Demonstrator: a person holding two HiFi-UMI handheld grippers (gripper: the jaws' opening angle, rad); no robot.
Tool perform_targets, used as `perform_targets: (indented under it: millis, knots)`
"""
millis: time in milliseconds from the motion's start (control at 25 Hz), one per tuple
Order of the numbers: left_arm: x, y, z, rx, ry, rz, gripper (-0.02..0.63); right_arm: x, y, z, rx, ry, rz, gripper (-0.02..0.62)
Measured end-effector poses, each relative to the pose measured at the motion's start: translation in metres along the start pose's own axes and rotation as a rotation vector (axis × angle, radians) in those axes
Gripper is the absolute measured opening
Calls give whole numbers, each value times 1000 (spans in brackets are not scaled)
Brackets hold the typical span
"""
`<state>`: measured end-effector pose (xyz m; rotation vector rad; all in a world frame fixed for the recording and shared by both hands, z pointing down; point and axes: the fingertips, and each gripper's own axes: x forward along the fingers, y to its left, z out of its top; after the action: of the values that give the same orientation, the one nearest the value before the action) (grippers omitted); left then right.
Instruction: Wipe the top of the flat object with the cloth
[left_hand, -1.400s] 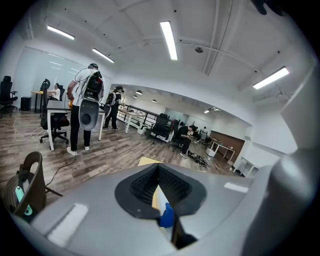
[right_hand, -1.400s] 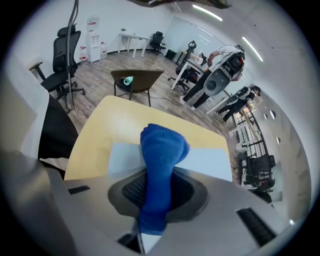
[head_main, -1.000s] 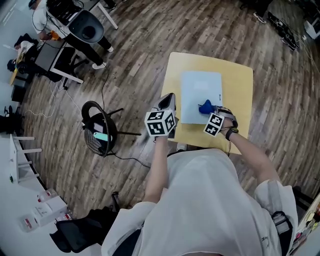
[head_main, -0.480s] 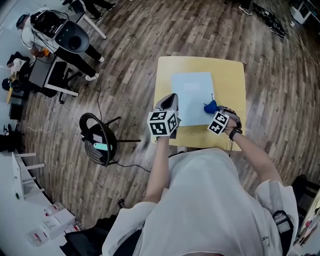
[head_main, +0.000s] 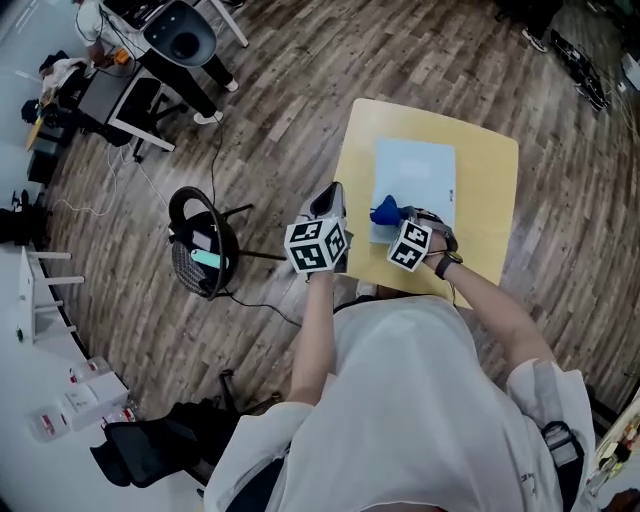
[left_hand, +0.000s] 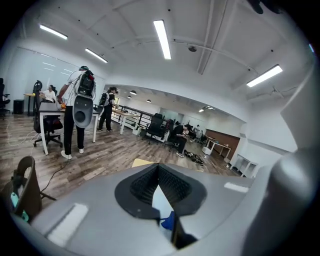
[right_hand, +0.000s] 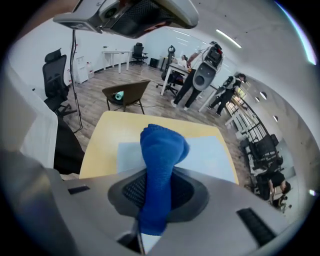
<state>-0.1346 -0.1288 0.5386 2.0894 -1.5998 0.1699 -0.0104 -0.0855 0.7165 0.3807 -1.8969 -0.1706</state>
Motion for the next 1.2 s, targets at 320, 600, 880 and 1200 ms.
perform_targets:
  millis: [320, 600, 880, 1200]
  knots:
    - [-29, 35, 4, -27, -58, 105, 11, 40, 41, 48, -221, 41, 69, 66]
    - [-13, 20, -2, -14, -38, 60, 11, 33, 33, 9, -164, 75, 52, 66]
    - [21, -26, -4, 35, 4, -54, 11, 5, 16, -81, -4, 169, 15, 66]
    - [49, -81, -11, 103, 33, -181, 11, -26, 11, -167, 220, 256, -55, 66]
